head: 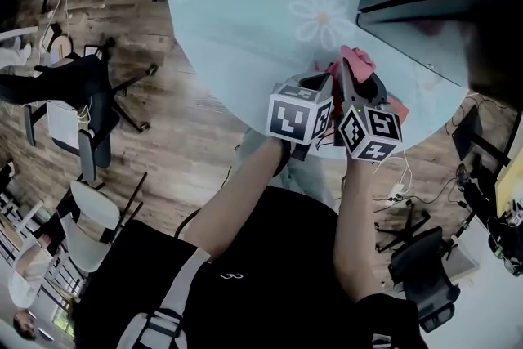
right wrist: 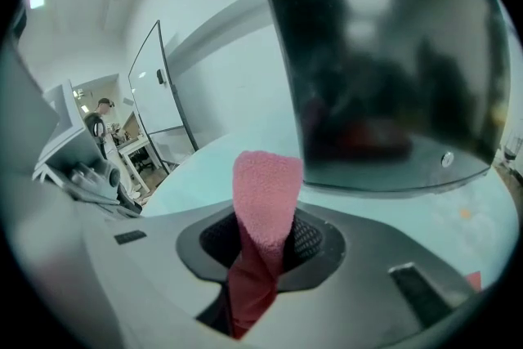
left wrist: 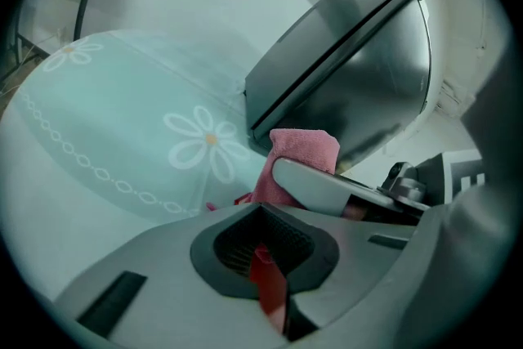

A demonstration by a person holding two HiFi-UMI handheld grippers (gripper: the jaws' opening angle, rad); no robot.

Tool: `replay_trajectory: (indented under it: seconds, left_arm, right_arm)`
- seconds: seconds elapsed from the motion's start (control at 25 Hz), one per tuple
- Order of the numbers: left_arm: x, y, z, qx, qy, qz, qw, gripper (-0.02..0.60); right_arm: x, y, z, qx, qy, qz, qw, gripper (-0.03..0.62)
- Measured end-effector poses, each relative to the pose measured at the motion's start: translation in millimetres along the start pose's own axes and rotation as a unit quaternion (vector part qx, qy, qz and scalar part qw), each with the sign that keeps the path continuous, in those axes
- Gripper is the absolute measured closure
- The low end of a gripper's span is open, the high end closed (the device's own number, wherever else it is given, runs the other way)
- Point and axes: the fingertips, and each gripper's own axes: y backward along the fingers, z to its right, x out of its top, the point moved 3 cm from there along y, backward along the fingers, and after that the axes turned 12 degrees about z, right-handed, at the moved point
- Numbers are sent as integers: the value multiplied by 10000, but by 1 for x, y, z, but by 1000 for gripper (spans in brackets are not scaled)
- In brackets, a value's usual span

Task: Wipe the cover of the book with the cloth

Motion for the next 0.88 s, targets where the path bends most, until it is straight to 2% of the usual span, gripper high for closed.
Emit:
replay_trajectory:
  seconds: [0.2,0.52,0.88]
  left_arm:
    - [-13,-6,-4,2,1,-215,9998,568]
    - [-12,-9,-6,46,15,-190,9998,568]
    - [-12,-9,-7,205,-132,-151,9996,568]
  right_arm:
    - [-19,-3,0,-69,-50,-258,9996,497]
    - [-30,-11,6,-37,2,-766,9971,494]
    - [-35,-12,5,133,15,-815,9966,494]
